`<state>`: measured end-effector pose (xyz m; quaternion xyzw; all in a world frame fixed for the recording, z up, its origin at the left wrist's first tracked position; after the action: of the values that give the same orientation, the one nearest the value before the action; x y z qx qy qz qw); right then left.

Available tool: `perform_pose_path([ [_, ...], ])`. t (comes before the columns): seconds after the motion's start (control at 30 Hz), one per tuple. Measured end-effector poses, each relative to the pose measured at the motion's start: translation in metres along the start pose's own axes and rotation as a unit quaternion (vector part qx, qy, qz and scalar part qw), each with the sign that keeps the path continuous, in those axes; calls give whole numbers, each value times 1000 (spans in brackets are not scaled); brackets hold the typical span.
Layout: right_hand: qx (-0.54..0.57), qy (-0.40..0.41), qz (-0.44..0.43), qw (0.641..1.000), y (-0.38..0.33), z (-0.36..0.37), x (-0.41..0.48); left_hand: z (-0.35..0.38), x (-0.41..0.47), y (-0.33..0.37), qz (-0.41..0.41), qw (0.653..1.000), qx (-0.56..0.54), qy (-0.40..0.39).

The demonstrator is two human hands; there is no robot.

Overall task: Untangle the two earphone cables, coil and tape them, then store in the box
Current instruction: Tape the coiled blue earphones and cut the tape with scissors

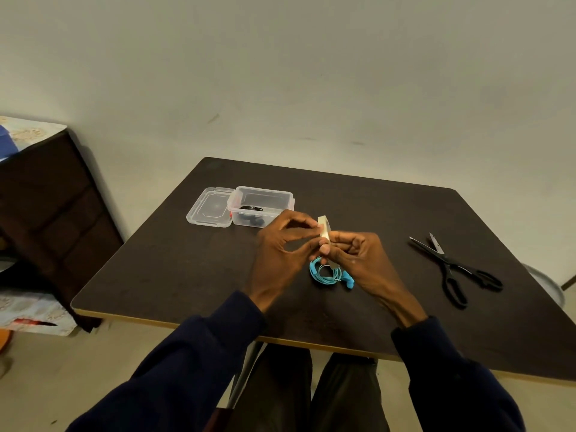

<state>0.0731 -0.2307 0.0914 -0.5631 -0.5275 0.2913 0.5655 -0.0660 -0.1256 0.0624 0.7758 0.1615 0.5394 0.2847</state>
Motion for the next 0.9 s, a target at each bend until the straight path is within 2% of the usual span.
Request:
perform_pose_path([
  [0.27, 20, 1, 6, 1000, -3, -3, -11, 3, 6, 10, 58, 998, 33, 9],
  [0.37, 25, 14, 6, 1000, 0, -5, -14, 9, 5, 12, 107, 992, 68, 6],
  [0.47, 34, 20, 16, 999, 4, -5, -16, 15, -2, 5, 191, 974, 124, 4],
  [0.53, 46, 23, 26, 998, 6, -6, -19, 20, -4, -1, 209, 965, 157, -10],
  [0.63, 44, 27, 27, 998, 11, -7, -23, 22, 4, 4, 129, 984, 118, -39],
  [0.73, 15, 46, -6, 999, 13, -8, -27, 23, 17, 10, 29, 997, 62, -31],
  [0.9, -39, 95, -30, 994, 19, -12, -28, 30, 31, 7, -97, 989, 33, -109],
])
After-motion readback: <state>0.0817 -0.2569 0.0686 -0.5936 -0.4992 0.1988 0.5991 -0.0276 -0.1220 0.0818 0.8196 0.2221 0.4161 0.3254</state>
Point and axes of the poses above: each hand's wrist, its own x-axis towards the middle knuckle, its own z-axis out of the palm, y = z × x, the point moved 1 cm from there along x, towards the middle knuckle, and after that the axes turned 3 degrees about y, right-handed, at the moved point
